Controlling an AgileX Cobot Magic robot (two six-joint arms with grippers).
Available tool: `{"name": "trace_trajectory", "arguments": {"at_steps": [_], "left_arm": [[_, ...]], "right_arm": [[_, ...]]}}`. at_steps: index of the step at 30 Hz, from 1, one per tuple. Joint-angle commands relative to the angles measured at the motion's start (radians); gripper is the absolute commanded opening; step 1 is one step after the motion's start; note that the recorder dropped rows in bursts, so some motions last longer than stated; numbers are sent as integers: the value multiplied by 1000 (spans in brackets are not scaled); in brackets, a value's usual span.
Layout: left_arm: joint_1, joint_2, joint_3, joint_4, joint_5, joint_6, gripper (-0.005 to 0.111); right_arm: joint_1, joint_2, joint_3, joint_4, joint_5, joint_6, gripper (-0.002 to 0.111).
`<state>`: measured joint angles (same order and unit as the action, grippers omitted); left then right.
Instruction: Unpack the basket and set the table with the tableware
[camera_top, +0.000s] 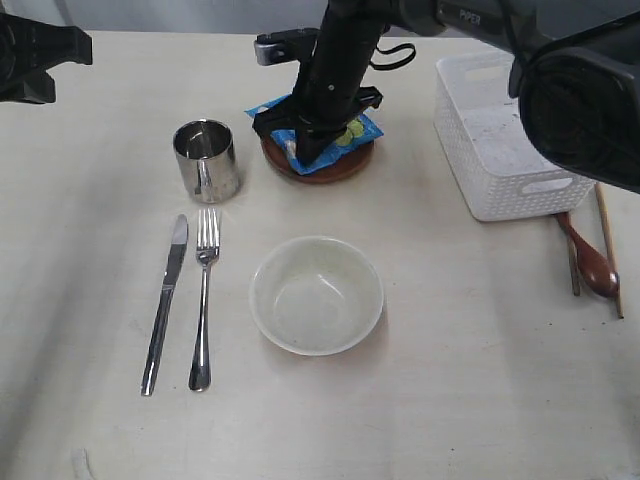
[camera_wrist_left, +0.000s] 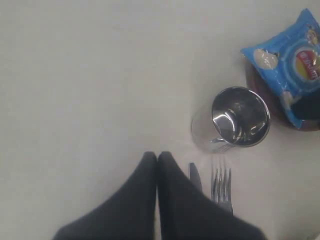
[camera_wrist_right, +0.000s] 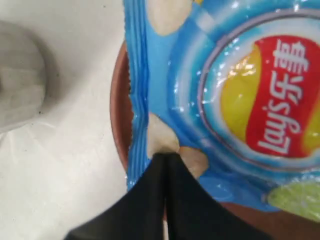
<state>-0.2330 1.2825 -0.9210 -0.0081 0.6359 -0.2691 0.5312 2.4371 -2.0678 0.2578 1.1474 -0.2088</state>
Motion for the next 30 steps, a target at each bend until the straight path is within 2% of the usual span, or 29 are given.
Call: {"name": "trace_trajectory", "arguments": {"at_steps": [1, 7, 11, 16, 19, 22, 25, 30], "left_arm": [[0, -1, 6, -7, -7, 4, 0], [0, -1, 6, -7, -7, 7, 0], [0, -1, 6, -7, -7, 7, 0], [0, -1, 6, -19, -5, 8, 0], [0, -1, 6, -34, -3, 31, 0], [0, -1, 6, -34, -1, 34, 0], [0, -1, 6, -34, -1, 34, 0], [0, -1, 6, -34, -1, 34, 0]], "right_arm": [[-33, -105, -1, -89, 6, 21, -1], [-131, -262, -1, -112, 74, 32, -1], [-220, -355, 17, -200, 74, 146, -1], [-322, -476, 193, -214, 74, 173, -1], [-340, -512, 319, -180, 67, 173, 1], [-329, -513, 406, -112, 10, 167, 17], [-281, -490, 434, -157, -33, 178, 40], [-213, -435, 429, -305, -71, 296, 41]]}}
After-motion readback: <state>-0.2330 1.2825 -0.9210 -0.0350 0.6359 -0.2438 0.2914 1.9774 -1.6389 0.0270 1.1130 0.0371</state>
